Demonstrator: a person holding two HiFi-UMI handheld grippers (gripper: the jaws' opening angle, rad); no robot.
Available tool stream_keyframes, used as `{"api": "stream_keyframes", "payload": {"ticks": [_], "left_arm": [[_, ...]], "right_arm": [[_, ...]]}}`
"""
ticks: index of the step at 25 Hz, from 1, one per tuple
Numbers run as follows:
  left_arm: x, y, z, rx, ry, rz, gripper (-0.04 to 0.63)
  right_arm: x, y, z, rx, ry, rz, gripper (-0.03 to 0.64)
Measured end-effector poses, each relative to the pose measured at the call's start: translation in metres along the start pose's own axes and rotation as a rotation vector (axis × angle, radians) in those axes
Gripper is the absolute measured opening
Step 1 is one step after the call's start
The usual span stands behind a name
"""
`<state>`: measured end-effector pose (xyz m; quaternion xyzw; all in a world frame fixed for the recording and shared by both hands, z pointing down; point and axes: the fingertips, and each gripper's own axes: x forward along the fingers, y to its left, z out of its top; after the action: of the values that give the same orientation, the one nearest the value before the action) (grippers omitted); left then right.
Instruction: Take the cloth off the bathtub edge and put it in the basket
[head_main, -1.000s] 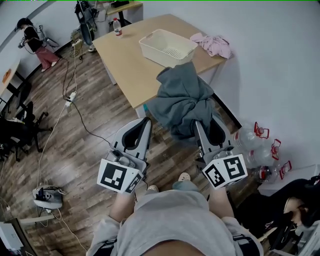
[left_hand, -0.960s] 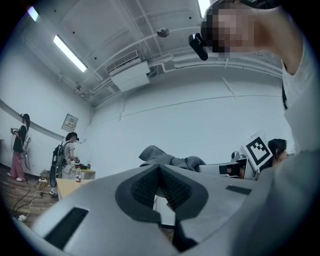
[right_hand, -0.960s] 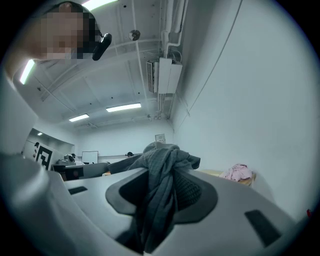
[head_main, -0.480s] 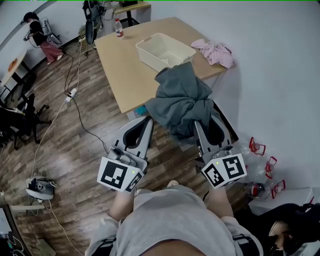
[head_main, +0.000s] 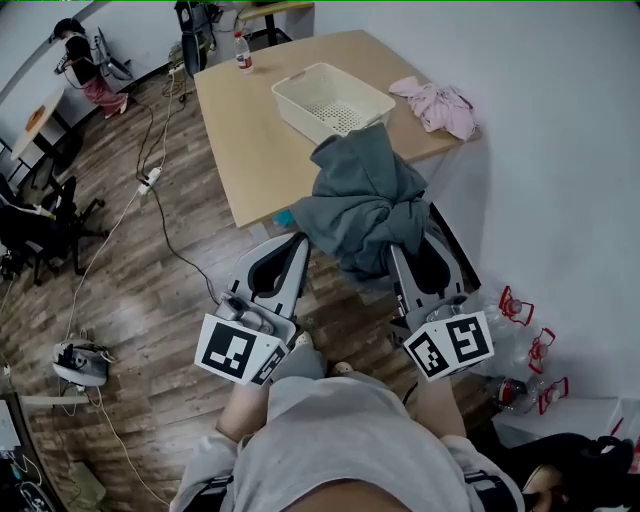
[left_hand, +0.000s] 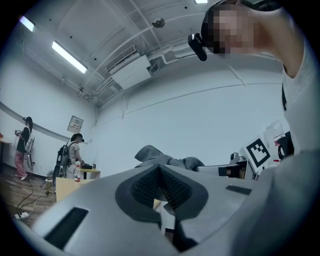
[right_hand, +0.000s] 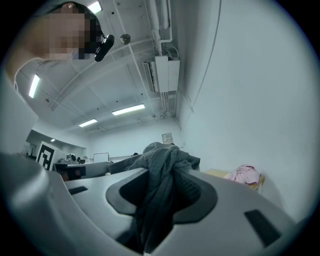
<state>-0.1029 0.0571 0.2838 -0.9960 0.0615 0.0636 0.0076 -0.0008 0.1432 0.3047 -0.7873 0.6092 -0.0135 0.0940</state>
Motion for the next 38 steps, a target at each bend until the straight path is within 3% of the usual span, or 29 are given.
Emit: {"api": "stream_keyframes", "payload": {"ticks": [8, 21, 38], "left_arm": [[0.043, 0.031, -0.009, -0.007, 0.001, -0.026, -0.005], [0.13, 0.116, -0.013, 0.002, -0.013, -0.088, -0.005], [0.157, 0.209, -0.021, 0.015, -0.03, -0.135, -0.004]], "right_arm": [[0.04, -0.028, -0.003, 0.001, 0.001, -0.029, 0.143], [0.144, -0.07, 0.001, -0.02, -0.019, -0.089, 0.143], [0.233, -0.065, -0.004, -0.054, -0.046, -0.161, 0.143]]}}
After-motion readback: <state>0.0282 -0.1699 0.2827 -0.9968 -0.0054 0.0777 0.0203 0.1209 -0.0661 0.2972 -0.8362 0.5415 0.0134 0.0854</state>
